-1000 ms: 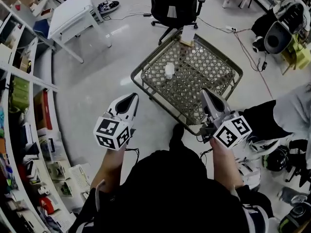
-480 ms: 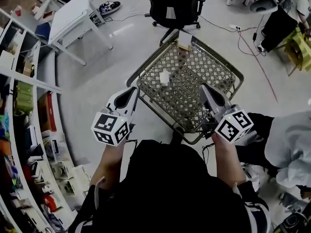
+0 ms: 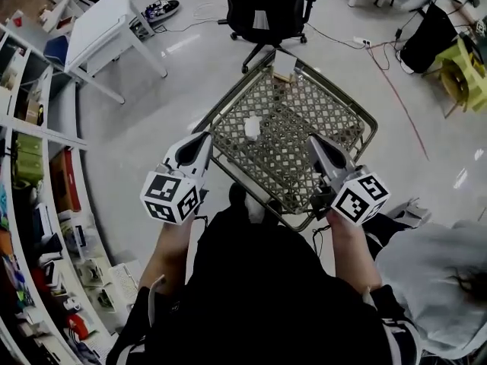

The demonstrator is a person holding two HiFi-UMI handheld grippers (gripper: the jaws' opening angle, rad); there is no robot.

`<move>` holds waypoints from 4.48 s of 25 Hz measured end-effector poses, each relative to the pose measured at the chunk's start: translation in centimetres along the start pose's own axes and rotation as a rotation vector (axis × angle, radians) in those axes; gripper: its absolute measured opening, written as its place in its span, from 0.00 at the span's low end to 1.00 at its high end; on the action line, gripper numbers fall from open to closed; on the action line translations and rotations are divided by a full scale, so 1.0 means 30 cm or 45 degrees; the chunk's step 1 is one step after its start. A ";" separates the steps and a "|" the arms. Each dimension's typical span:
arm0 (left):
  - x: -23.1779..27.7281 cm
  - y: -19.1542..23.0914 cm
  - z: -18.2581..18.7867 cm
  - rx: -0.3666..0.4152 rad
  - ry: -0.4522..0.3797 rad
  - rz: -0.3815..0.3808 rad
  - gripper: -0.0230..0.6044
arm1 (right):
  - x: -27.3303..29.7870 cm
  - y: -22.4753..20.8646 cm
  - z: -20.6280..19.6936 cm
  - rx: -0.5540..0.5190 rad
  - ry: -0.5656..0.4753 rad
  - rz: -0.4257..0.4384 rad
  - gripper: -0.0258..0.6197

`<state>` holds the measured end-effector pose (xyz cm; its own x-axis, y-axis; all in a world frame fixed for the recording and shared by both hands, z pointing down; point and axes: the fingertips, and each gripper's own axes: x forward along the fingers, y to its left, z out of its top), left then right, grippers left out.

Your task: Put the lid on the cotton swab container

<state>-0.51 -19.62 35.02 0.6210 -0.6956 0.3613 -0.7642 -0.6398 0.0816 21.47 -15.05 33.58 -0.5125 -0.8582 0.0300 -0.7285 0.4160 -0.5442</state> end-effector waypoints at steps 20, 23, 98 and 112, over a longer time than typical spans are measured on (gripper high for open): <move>0.183 0.395 -0.067 -0.029 0.075 -0.194 0.06 | 0.432 0.009 -0.054 -0.026 0.075 -0.226 0.06; 0.221 0.406 -0.104 -0.041 0.105 -0.230 0.06 | 0.456 -0.007 -0.082 -0.019 0.097 -0.258 0.06; 0.757 0.202 -0.909 -0.267 0.490 -0.439 0.06 | 0.619 -0.457 -0.898 -0.279 1.008 -0.437 0.06; 0.741 0.269 -0.875 -0.258 0.488 -0.434 0.06 | 0.632 -0.464 -0.918 -0.352 1.054 -0.476 0.06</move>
<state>2.54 -31.67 68.10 0.7600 -0.2674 0.5924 -0.5729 -0.7059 0.4165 9.39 -28.83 64.81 -0.3064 -0.5084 0.8048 -0.9380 0.3051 -0.1644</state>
